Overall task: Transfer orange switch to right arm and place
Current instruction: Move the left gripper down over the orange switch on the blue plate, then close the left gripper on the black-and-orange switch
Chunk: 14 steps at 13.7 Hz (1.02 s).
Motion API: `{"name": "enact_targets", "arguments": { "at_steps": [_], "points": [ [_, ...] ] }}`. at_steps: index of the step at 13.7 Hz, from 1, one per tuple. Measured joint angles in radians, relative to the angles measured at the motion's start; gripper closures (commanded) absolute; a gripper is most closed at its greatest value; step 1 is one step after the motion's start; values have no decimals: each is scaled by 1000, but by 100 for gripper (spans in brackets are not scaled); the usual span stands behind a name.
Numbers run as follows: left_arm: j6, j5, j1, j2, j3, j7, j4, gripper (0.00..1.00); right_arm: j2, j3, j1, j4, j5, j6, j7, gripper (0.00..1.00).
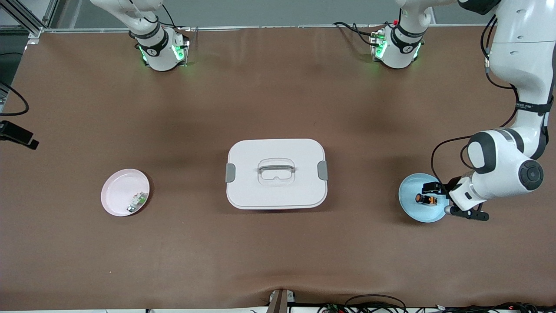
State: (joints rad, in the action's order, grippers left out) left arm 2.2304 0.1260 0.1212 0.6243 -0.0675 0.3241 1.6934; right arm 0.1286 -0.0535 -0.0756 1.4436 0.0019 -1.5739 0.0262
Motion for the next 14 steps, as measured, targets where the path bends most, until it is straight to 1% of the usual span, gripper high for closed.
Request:
{"name": "enact_targets", "arguments": {
  "at_steps": [2,5,8,14],
  "points": [
    [0,2,0,17,-5,0,-12,0,-12,3,15,-13,0,92,0,0],
    [2,3,0,38,-8,0,-26,0,-23,4,30,-22,0,161,0,0],
    [14,3,0,57,-8,0,-37,0,-23,4,47,-25,0,158,0,0],
    [64,9,0,82,-9,0,-40,0,-21,3,53,-62,4,97,0,0]
  ]
}}
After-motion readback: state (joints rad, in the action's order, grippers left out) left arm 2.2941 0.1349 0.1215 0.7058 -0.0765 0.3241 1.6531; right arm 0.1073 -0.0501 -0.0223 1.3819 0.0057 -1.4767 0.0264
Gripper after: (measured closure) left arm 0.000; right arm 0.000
